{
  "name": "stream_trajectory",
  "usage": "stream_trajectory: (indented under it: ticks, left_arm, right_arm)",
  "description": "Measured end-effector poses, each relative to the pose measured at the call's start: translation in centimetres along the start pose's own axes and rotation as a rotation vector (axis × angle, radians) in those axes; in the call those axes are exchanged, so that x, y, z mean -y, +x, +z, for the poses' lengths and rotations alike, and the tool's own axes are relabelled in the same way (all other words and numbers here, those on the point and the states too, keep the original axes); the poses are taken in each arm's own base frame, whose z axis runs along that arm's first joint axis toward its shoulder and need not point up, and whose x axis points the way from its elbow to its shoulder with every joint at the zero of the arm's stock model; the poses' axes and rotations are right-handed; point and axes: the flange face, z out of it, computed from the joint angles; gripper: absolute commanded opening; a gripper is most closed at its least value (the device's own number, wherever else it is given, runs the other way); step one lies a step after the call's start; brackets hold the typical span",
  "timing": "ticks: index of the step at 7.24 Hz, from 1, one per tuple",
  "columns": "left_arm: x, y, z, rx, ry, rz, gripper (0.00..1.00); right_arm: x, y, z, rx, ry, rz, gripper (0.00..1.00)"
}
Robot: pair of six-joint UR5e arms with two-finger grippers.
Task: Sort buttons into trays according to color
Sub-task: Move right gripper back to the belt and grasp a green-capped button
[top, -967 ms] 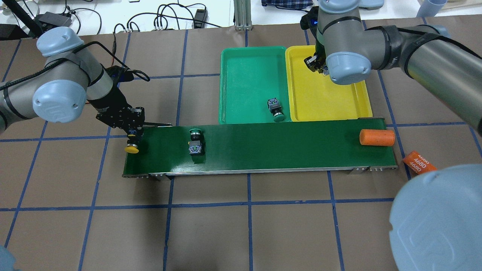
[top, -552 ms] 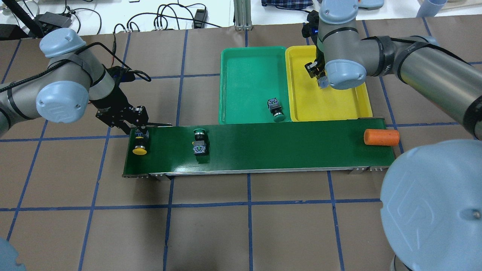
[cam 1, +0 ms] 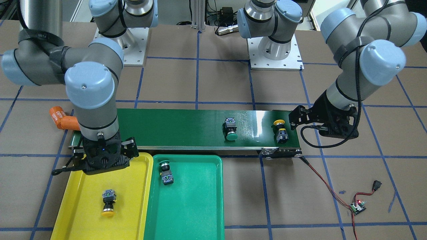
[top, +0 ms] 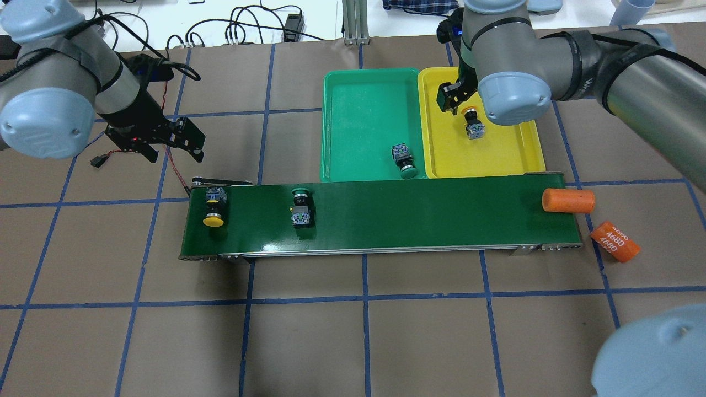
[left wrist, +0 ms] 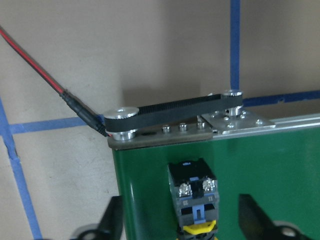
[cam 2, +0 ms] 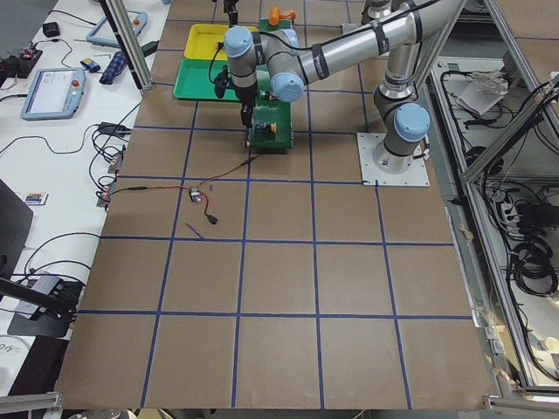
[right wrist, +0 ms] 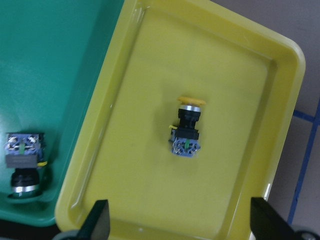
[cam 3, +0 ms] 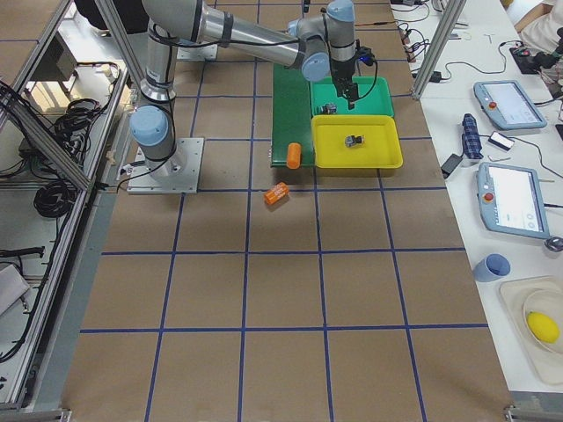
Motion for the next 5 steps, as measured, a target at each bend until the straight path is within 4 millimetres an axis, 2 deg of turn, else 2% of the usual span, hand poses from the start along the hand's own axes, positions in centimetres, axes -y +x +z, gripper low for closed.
stream_trajectory:
  ticks: [1,2,3,5]
  left_arm:
    - [-1.2,0.1,-3.5,0.042,0.014,-0.019,1.00]
    - [-3.1,0.6,-6.8,0.078,0.031,-0.044,1.00]
    - [-4.9,1.5,-9.0,0.075,0.052,-0.073,1.00]
    - [-6.4,3.4,-10.0,0.051,0.051,-0.092,1.00]
  right_arm:
    - [-1.1,-2.6,-2.3,0.009,-0.011,0.046,1.00]
    - [-2.0,-6.1,-3.9,0.019,-0.014,0.097,1.00]
    - [-2.8,-9.8,-5.0,0.028,-0.010,0.144,1.00]
    - [-4.6,-16.6,-5.7,0.044,-0.014,0.206,1.00]
